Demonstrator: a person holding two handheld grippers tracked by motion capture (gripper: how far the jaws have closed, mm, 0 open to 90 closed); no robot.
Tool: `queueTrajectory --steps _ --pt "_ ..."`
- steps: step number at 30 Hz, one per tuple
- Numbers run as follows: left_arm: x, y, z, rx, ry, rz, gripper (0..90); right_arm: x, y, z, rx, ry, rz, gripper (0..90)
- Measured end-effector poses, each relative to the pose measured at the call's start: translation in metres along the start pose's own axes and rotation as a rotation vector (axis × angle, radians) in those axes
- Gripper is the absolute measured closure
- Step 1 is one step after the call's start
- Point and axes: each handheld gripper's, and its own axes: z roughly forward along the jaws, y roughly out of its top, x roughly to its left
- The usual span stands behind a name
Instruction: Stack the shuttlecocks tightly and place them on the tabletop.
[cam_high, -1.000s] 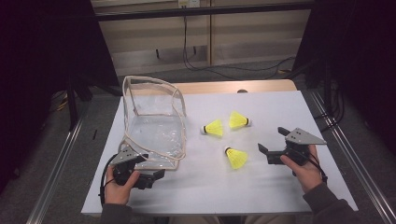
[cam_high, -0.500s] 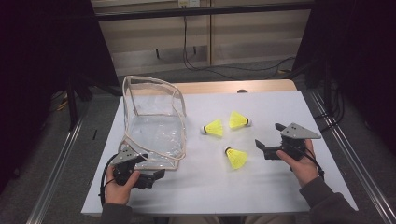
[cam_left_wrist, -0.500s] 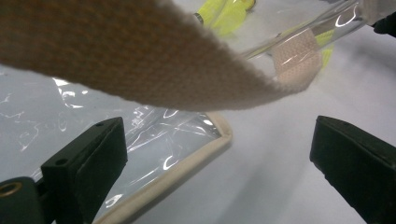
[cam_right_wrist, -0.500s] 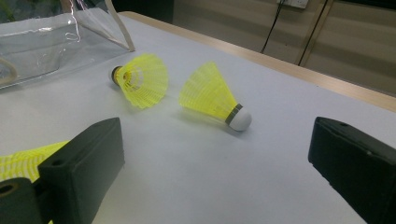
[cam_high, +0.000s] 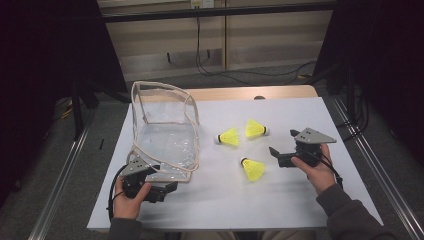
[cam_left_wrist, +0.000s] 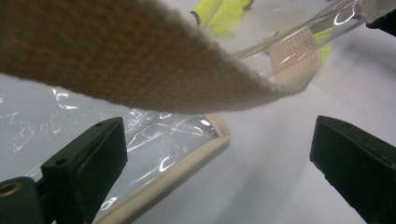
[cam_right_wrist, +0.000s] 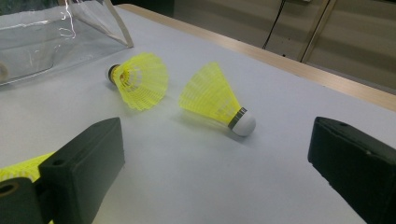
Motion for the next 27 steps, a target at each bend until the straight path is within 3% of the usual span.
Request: queueTrajectory --steps 12,27 --pt "0.0 0.0 0.0 0.0 -0.005 0.0 4.0 -0.004 0.01 0.012 0.013 -0.006 0.022 3.7" --pt "0.0 0.0 0.0 0.0 -0.005 0.001 4.0 0.002 0.023 0.027 0.03 -0.012 0.011 4.0"
